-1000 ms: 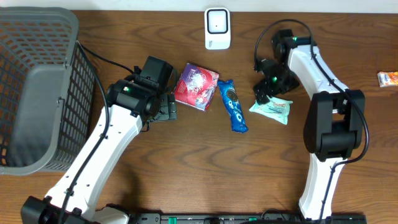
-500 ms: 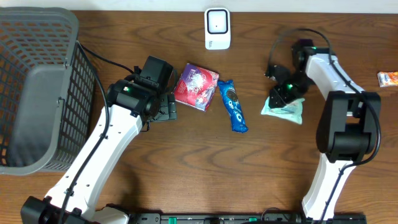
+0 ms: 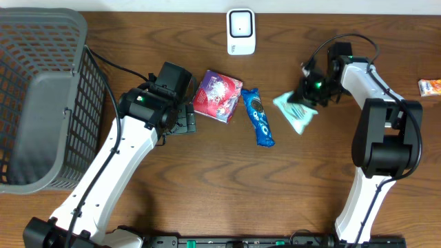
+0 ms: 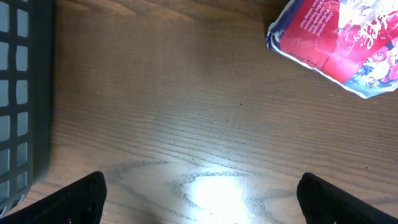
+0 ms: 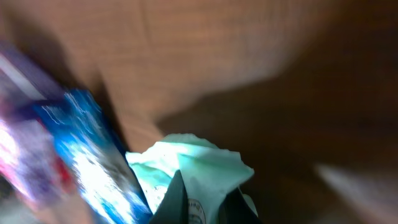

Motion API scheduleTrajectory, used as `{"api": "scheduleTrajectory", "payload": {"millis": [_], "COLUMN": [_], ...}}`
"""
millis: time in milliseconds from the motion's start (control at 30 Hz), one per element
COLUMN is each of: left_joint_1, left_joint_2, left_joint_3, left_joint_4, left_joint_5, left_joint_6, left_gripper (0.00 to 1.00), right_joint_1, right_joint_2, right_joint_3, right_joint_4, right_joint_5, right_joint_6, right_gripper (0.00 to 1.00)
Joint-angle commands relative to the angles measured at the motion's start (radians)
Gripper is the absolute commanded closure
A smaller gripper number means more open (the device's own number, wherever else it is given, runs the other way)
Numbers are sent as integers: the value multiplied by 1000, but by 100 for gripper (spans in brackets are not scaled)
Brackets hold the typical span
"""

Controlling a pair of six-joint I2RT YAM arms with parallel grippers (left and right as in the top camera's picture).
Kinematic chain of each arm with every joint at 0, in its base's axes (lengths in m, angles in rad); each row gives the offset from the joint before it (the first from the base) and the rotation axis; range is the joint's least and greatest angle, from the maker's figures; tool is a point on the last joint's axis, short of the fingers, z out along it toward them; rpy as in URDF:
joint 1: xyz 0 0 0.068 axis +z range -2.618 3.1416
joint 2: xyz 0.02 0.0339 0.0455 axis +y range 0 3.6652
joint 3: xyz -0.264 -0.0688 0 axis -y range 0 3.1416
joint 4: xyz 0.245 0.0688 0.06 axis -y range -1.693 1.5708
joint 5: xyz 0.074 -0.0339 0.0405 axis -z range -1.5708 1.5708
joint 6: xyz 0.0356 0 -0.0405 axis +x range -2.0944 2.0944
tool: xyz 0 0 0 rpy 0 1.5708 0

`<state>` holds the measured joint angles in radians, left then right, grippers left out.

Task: Scan the item barcode

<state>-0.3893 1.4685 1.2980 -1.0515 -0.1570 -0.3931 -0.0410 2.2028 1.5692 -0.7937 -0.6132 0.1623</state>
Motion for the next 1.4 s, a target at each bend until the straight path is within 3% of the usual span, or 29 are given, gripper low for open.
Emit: {"api": "scheduleTrajectory", "payload": {"millis": [0, 67, 167, 433, 567, 733, 833, 867, 967, 1067, 1367], "left_joint_1": [-3, -3, -3, -3, -3, -3, -3, -3, -3, -3, -3], "left_joint_2": [2, 2, 2, 2, 2, 2, 2, 2, 2, 2, 2], "left_joint_3": [2, 2, 2, 2, 2, 2, 2, 2, 2, 2, 2], "left_joint_4": [-6, -6, -6, -6, -6, -6, -6, -6, -6, -6, -6], "left_joint_5": [-12, -12, -12, -12, -12, -12, -12, -12, -12, -12, -12], "left_joint_6": [-5, -5, -5, -5, -5, -5, -5, -5, -5, -5, -5], "left_gripper": [2, 2, 2, 2, 2, 2, 2, 2, 2, 2, 2], "right_joint_1": [-17, -24, -25, -16, 16, 60, 98, 108, 128, 133, 120], "right_joint_2": [7, 7, 7, 8, 8, 8, 8, 8, 8, 7, -54], "right_joint_3": [6, 6, 6, 4, -19, -81, -119, -125, -127, -107, -36], "right_joint_4": [126, 191, 202, 86, 49, 138, 201, 207, 207, 202, 190], "right_joint_5": [-171, -171, -163, -26, 150, 155, 156, 156, 156, 134, 56], "right_joint_6": [417, 444, 412, 163, 146, 132, 132, 132, 140, 175, 331], "right_gripper": [89, 62, 38, 35, 36, 36, 40, 47, 81, 99, 98]}}
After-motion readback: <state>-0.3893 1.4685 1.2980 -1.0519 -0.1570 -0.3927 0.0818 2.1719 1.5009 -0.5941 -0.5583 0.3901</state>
